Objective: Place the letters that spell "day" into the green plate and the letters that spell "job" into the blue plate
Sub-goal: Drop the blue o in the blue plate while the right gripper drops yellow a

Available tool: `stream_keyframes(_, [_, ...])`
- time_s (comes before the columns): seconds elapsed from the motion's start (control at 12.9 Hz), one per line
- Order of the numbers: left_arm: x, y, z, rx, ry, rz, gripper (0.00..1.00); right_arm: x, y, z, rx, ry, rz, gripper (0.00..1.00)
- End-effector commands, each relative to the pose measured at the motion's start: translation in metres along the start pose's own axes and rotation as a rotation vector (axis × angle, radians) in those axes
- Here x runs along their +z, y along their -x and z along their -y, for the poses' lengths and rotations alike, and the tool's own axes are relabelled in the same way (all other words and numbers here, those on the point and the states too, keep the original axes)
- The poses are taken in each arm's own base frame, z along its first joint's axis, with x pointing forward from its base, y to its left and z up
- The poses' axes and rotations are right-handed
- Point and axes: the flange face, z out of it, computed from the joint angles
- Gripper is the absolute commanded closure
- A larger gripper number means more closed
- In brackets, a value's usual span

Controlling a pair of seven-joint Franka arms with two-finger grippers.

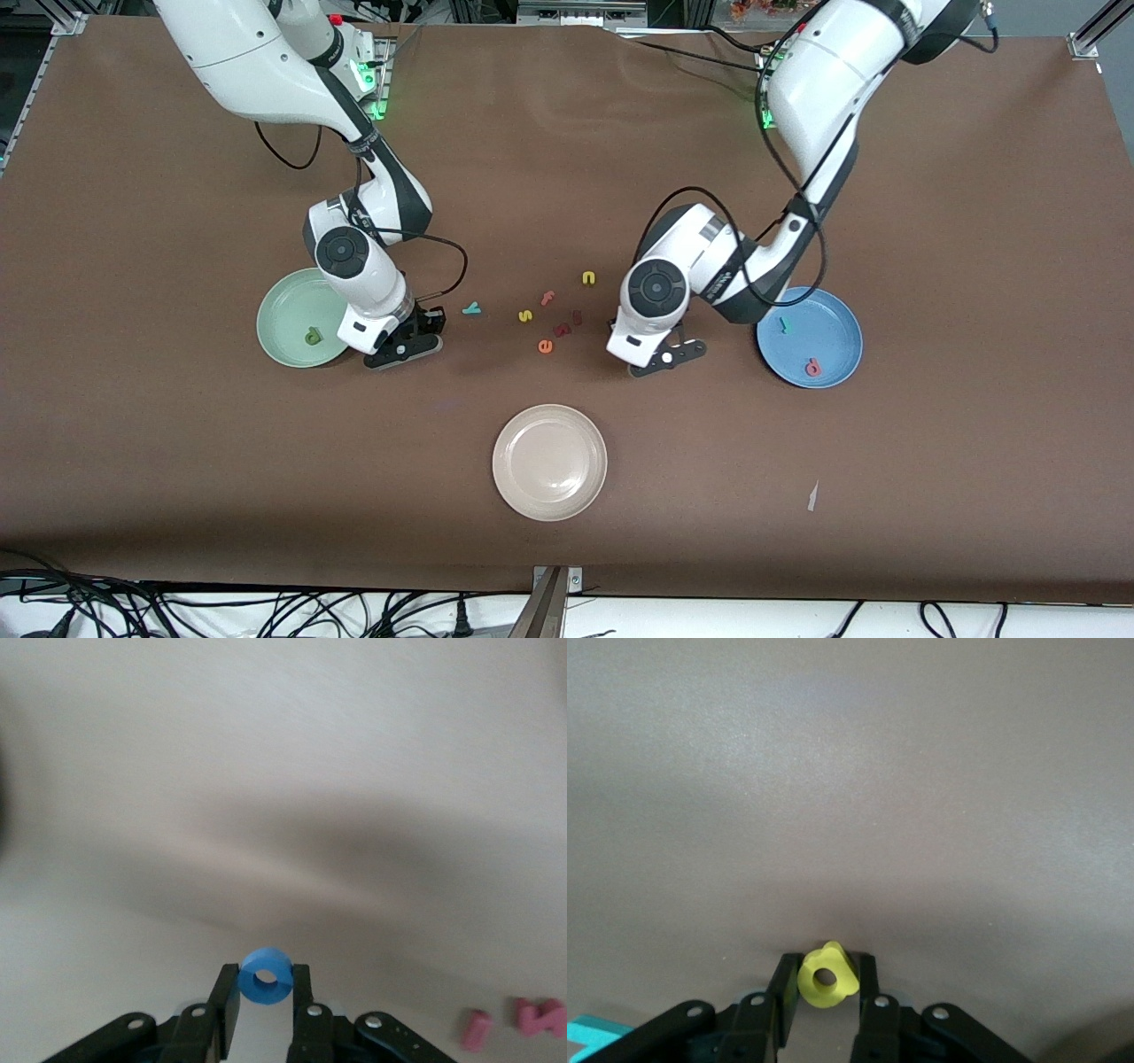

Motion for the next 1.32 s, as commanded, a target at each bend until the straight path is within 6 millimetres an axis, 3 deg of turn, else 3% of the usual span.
stream_keyframes(0.0, [-0.005, -0.014, 0.043, 0.084, -0.189, -0.021, 0.95, 0.0, 0.007, -0.01, -0.017, 0.01, 0.0, 0.74])
stream_keyframes(0.15, [0.0, -0.017, 0.063, 0.101, -0.337, -0.024, 0.95, -0.033, 0.003, -0.024, -0.056, 0.024, 0.026, 0.74])
stream_keyframes(0.31, [0.003, -0.036, 0.091, 0.088, -0.397, 0.002, 0.95, -0.067, 0.007, -0.069, -0.107, 0.037, 0.079, 0.74])
stream_keyframes(0.39, [-0.003, -0.049, 0.111, 0.12, -0.393, 0.027, 0.95, -0.078, 0.013, -0.096, -0.131, 0.039, 0.091, 0.73])
stream_keyframes(0.54, [-0.009, -0.089, 0.17, 0.203, -0.339, 0.102, 0.95, -0.084, 0.034, -0.135, -0.168, 0.036, 0.113, 0.71])
stream_keyframes(0.62, [-0.009, -0.103, 0.192, 0.267, -0.304, 0.138, 0.94, -0.078, 0.048, -0.147, -0.159, 0.031, 0.128, 0.59])
stream_keyframes(0.7, [-0.008, -0.115, 0.214, 0.285, -0.243, 0.172, 0.94, -0.072, 0.058, -0.152, -0.147, 0.026, 0.137, 0.35])
stream_keyframes(0.77, [-0.005, -0.123, 0.231, 0.288, -0.198, 0.197, 0.94, -0.07, 0.063, -0.15, -0.13, 0.022, 0.137, 0.13])
stream_keyframes(0.93, [0.018, -0.129, 0.253, 0.307, -0.153, 0.207, 0.94, -0.076, 0.058, -0.137, -0.071, 0.024, 0.128, 0.04])
stream_keyframes(1.01, [0.025, -0.125, 0.259, 0.32, -0.127, 0.179, 0.94, -0.079, 0.049, -0.112, -0.044, 0.017, 0.115, 0.04])
stream_keyframes(1.16, [0.039, -0.119, 0.269, 0.34, -0.076, 0.147, 0.94, -0.078, 0.023, -0.033, 0.018, 0.005, 0.083, 0.04])
stream_keyframes(1.24, [0.043, -0.119, 0.273, 0.337, -0.066, 0.147, 0.94, -0.078, 0.012, -0.002, 0.063, -0.002, 0.07, 0.04])
